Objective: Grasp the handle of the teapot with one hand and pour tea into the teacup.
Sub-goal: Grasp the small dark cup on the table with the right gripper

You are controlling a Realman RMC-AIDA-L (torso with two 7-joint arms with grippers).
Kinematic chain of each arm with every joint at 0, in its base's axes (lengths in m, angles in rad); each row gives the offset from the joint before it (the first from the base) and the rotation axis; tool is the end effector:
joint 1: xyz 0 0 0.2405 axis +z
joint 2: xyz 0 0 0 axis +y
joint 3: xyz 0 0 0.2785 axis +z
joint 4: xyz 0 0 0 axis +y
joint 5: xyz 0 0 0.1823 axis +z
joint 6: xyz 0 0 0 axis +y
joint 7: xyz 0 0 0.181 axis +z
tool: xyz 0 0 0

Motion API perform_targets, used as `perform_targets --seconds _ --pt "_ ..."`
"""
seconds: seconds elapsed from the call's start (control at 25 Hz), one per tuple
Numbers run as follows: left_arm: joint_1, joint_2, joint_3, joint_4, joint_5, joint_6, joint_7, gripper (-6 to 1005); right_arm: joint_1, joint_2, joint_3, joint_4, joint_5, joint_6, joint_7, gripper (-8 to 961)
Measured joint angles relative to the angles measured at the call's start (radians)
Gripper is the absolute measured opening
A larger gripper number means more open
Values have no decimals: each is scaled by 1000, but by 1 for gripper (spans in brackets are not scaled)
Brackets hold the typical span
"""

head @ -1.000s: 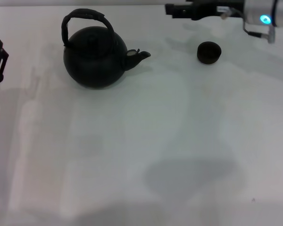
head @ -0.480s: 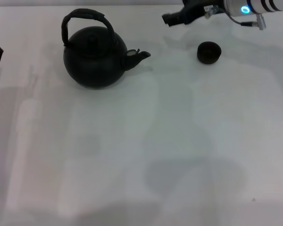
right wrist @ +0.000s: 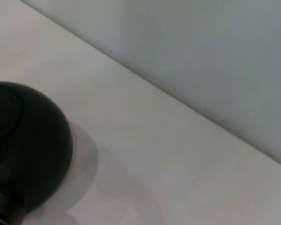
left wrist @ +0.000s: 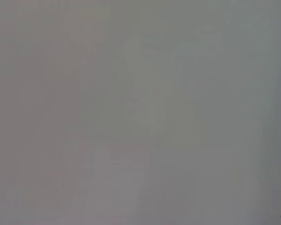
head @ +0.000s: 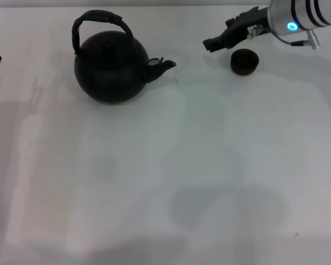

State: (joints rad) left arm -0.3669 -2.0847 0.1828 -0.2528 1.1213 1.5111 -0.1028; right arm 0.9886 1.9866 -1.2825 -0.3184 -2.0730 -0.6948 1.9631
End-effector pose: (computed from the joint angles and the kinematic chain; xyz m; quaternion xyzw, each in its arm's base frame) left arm -0.3340 0.3052 0.0000 -0.6123 -0.2525 -0.3544 0.6601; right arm 0.2215 0.4720 -0.0790 -0.9167 0.2817 -0.0230 0.2824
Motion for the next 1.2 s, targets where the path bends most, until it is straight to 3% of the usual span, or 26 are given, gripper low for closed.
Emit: perform_targets --seconds 0.56,1.2 --pt "-1 1 0 0 0 0 0 831 4 13 -1 72 -32 77 9 766" --pt "-3 2 0 11 0 0 0 831 -23 0 -1 94 -33 74 23 750"
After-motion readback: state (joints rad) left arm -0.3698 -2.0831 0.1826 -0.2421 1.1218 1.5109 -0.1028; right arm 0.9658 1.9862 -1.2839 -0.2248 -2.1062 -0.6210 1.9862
